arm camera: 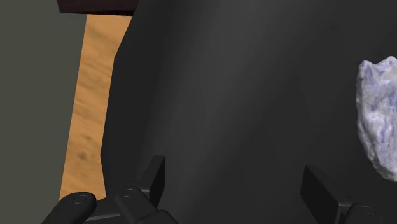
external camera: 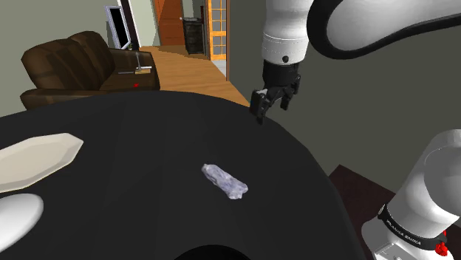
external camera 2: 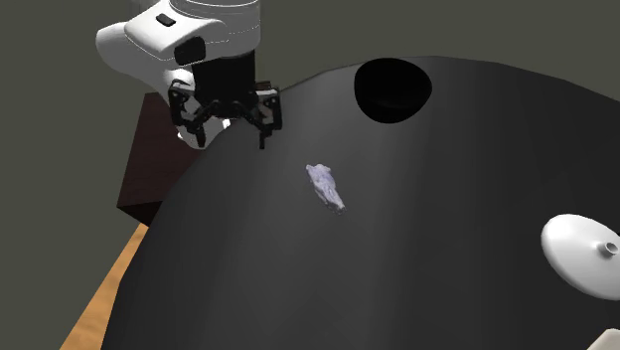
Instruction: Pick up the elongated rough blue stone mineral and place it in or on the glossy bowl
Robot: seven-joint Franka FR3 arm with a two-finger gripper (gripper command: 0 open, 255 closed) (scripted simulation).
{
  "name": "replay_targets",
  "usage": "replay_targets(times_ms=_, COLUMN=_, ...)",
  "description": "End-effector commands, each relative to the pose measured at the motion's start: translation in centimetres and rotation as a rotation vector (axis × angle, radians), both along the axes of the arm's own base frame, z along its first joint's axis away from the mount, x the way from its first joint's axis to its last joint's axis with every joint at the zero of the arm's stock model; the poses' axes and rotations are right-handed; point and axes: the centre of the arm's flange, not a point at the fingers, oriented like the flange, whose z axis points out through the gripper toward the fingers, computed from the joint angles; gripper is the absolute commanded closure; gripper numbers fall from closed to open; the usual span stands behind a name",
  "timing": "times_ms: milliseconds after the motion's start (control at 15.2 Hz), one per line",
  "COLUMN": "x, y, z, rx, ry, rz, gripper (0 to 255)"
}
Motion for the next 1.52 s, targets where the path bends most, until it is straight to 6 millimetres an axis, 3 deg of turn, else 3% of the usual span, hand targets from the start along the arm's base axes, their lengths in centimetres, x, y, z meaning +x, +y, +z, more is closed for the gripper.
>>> replay_targets(times_ms=0, x=0.4, y=2.4, z=-1.4, rx=-0.015, ry=0.006, rz=0.01, gripper=0)
replay_targets(times_ms=924, x=2.1, y=19.6, z=-11.5, rx=-0.129, ry=0.049, rz=0.081, gripper=0)
replay_targets(times_ms=990, x=2.1, y=20.1, z=-11.9, rx=-0.133, ry=0.051, rz=0.084, gripper=0)
replay_targets(times_ms=1452, x=2.5, y=19.1, z=-15.4, rx=-0.133, ry=0.051, rz=0.084, gripper=0)
